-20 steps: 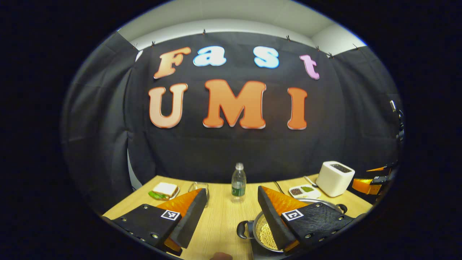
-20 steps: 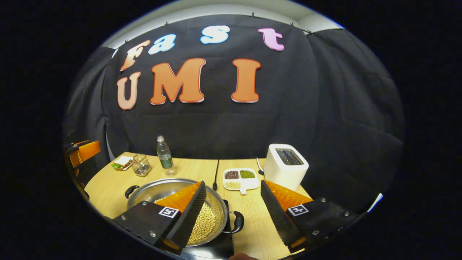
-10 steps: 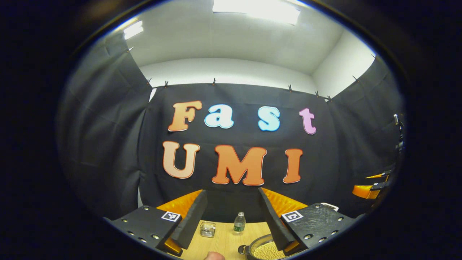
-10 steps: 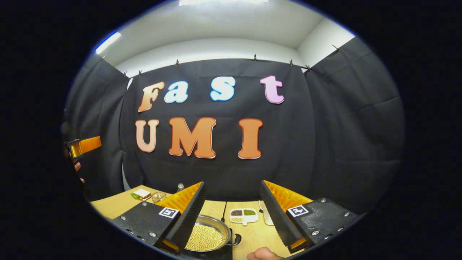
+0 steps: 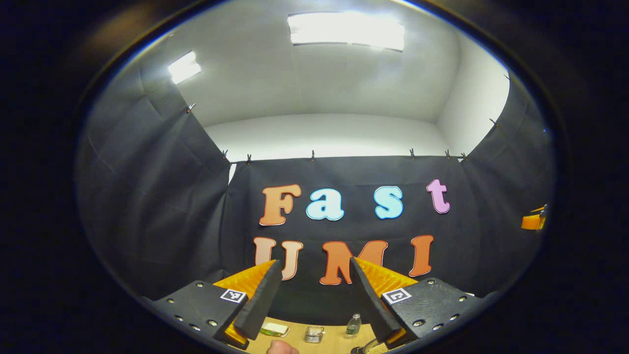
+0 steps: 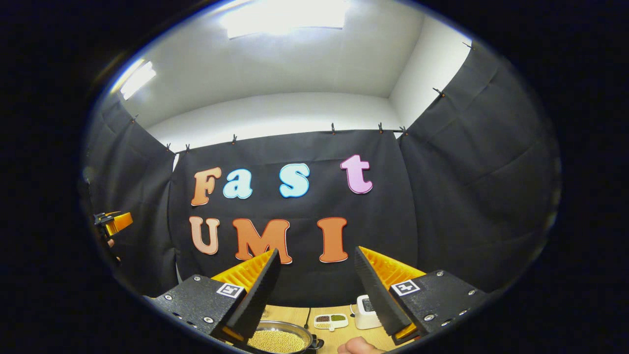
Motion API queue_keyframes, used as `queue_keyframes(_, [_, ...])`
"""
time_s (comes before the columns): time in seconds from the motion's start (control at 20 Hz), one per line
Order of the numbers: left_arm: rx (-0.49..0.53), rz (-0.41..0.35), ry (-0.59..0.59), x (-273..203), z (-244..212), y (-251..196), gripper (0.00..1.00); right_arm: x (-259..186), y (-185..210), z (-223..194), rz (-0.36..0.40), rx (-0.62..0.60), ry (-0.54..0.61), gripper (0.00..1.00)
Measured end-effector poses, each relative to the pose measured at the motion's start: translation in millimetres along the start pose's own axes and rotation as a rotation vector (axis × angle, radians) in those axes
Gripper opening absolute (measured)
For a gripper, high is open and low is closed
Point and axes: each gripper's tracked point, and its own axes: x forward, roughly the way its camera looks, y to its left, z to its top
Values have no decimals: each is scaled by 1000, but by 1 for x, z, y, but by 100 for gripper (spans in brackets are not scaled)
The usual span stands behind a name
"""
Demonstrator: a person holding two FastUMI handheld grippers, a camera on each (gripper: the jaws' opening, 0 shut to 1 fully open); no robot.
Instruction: First push the handle of the pot to place it horizontally, then grasp the pot with both hands and set it on the induction cooktop.
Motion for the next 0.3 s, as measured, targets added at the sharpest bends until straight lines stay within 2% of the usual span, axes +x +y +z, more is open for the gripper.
queue_keyframes(0.05, [11,-2,-12,-3,11,-1,84,-4,1,7,4,-7,-20,93])
queue_keyframes(0.1, [18,2,-27,-5,17,-1,85,-7,-3,12,3,-14,-47,98])
queue_keyframes(0.15, [25,4,-37,-11,23,2,85,-11,-2,20,2,-27,-74,98])
queue_keyframes(0.2, [28,4,-43,-14,26,3,85,-15,0,28,-2,-35,-103,93])
queue_keyframes(0.3, [29,10,-47,-17,31,6,85,-22,7,39,10,-44,-138,97])
